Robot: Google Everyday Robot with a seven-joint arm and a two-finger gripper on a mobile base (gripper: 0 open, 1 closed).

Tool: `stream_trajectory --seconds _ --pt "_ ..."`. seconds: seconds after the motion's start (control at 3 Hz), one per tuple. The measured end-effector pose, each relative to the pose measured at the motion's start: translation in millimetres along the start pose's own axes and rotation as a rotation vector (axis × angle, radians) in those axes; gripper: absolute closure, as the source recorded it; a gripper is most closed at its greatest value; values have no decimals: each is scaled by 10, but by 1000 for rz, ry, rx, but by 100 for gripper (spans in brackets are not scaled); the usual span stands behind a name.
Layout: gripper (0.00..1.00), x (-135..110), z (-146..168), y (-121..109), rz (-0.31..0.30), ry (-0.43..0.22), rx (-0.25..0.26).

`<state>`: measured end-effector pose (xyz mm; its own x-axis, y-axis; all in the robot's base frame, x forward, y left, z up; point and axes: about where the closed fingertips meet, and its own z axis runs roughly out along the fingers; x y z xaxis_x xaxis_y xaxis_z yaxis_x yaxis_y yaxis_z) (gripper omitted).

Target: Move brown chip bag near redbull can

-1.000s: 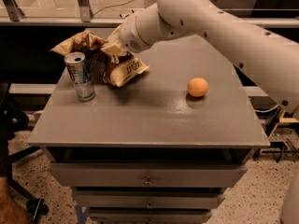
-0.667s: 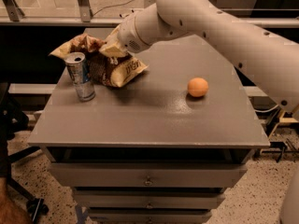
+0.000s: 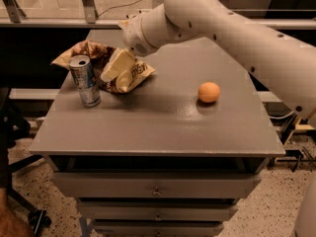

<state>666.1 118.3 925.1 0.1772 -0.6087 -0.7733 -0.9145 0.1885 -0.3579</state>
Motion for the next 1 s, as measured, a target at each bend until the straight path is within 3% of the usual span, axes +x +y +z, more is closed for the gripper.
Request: stream_trajectory --seconds 0.33,0.67,1.0 --pt "0 0 1 0 0 0 0" --pt "0 -98 -150 -30 -34 -13 45" --pt "0 -213 -642 -38 -73 -18 187"
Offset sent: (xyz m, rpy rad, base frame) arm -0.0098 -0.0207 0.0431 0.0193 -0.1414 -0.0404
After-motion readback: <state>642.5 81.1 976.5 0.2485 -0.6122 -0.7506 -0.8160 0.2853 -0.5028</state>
